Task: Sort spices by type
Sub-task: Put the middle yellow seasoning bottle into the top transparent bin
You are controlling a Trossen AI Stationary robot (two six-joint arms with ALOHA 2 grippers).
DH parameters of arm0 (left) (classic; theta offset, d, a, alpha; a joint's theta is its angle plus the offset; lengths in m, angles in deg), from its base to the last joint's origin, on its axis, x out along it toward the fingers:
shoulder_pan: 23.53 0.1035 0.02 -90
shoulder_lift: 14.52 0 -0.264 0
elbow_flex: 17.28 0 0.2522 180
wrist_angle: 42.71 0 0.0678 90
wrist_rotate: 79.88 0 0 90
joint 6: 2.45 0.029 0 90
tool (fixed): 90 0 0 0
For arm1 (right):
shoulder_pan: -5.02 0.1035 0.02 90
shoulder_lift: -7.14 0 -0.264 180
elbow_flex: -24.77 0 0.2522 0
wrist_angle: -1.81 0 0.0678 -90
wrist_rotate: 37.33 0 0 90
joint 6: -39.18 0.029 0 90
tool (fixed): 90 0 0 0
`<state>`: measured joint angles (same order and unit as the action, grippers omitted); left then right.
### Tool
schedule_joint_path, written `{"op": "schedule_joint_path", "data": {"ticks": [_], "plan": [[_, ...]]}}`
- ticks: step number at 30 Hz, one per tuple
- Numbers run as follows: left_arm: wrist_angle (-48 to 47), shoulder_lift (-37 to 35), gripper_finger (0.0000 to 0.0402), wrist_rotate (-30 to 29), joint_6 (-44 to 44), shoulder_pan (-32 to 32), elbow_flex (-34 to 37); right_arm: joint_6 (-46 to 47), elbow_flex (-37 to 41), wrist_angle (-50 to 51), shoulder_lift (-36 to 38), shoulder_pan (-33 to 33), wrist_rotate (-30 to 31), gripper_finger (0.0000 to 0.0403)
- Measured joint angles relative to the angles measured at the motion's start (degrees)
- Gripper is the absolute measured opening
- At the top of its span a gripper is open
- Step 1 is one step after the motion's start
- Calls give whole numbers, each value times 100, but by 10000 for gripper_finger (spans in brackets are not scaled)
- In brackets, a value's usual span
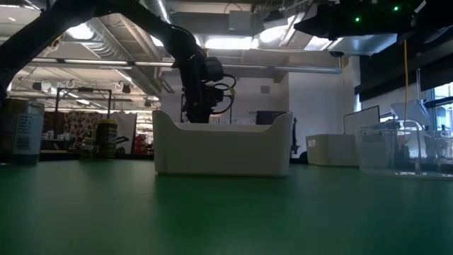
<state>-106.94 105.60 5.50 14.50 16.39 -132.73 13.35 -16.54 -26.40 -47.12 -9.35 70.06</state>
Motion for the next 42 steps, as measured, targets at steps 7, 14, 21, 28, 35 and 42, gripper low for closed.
{"op": "schedule_joint_path", "data": {"ticks": [7, 14, 21, 28, 35, 42], "plan": [[-42, -3, 222, -2, 27, 4, 0, -2, 0, 0, 0, 0, 0, 39], [-42, -9, 222, -174, 0, 11, 0, -2, 0, 0, 0, 0, 0, 39], [-43, -9, 222, -216, -164, 56, 0, -2, 0, 0, 0, 0, 4, 39], [-95, -9, 243, -198, -232, 74, 0, -15, 2, -6, 0, 0, 11, 39], [-157, -11, 294, -197, -41, 74, -22, -30, 2, -15, 0, 0, 15, 39], [-1029, -113, 295, -208, -152, 48, -742, -166, 2, 1, 0, 2, 17, 39]]}}
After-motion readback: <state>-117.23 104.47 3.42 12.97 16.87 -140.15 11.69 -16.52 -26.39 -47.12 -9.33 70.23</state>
